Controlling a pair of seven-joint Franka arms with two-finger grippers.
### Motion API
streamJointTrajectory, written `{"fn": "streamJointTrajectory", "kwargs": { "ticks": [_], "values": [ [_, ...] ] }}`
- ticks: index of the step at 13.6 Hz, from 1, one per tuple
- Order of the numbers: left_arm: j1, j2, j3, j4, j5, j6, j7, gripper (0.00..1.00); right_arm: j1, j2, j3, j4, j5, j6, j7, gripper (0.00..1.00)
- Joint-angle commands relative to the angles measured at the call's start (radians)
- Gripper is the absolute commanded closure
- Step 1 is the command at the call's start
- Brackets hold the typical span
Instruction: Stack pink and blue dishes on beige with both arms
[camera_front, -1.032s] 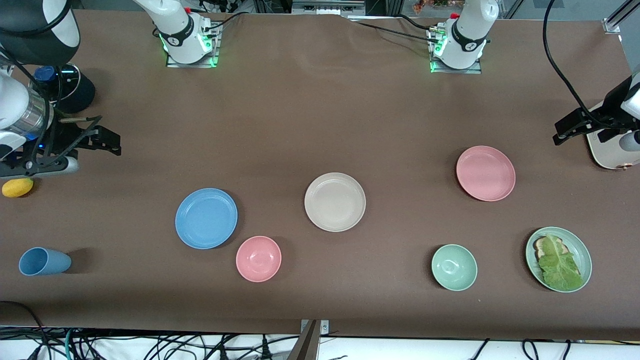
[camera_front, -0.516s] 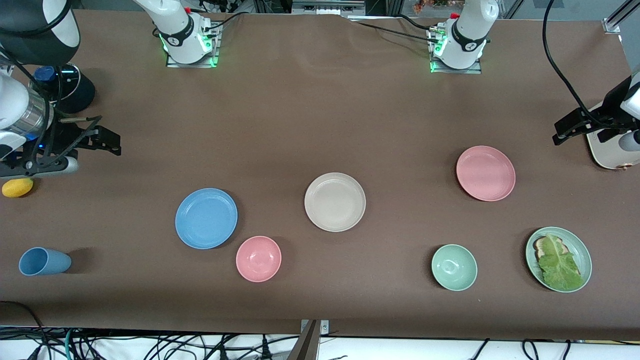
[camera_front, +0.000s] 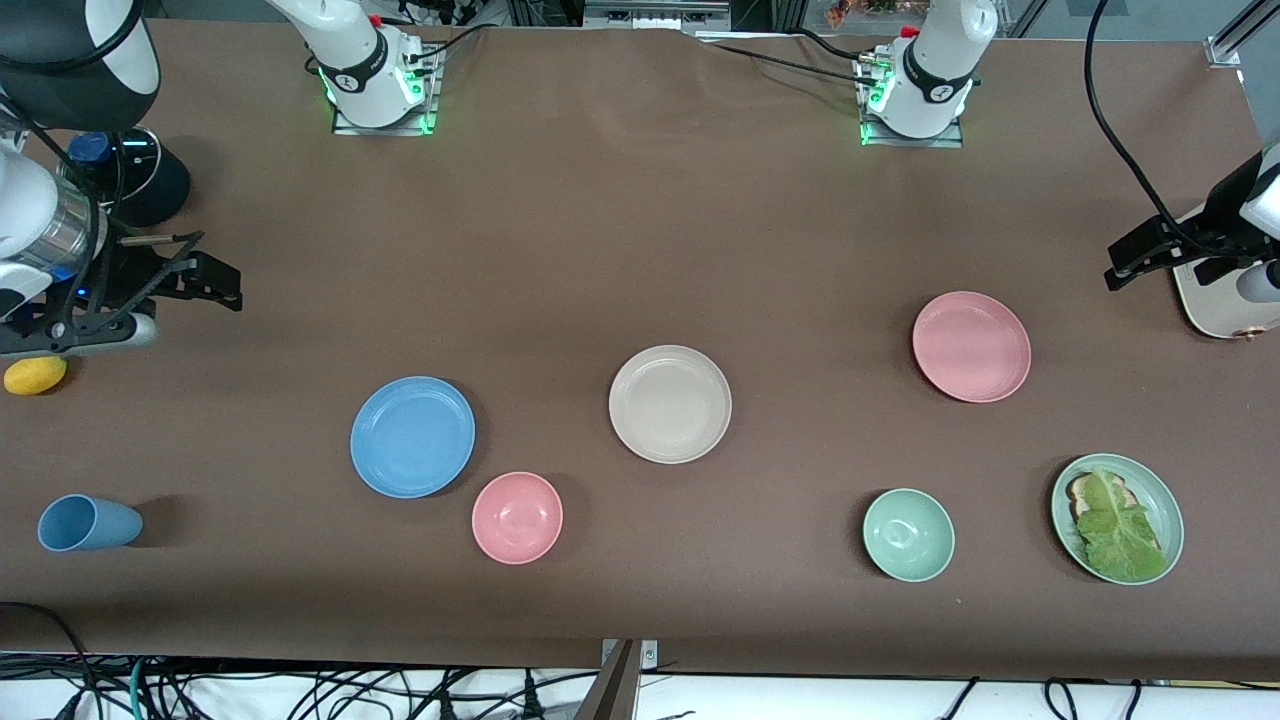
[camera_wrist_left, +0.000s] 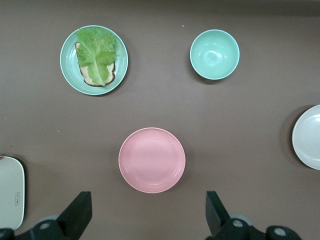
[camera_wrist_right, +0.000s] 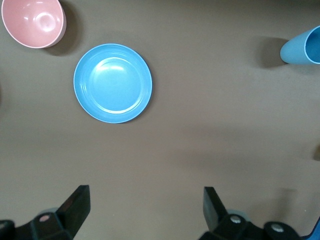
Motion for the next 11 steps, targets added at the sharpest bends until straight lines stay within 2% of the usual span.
{"fn": "streamJointTrajectory", "kwargs": {
  "ticks": [1, 11],
  "values": [
    [0.004, 0.002, -0.001, 0.012, -0.018, -0.005, -0.001, 0.0, -0.001, -0.003, 0.002, 0.009, 0.009, -0.002, 0.009, 0.0],
    [0.009, 0.002, 0.0, 0.001, -0.018, -0.006, 0.009, 0.0, -0.001, -0.003, 0.002, 0.009, 0.009, -0.003, 0.009, 0.0]
  ]
}}
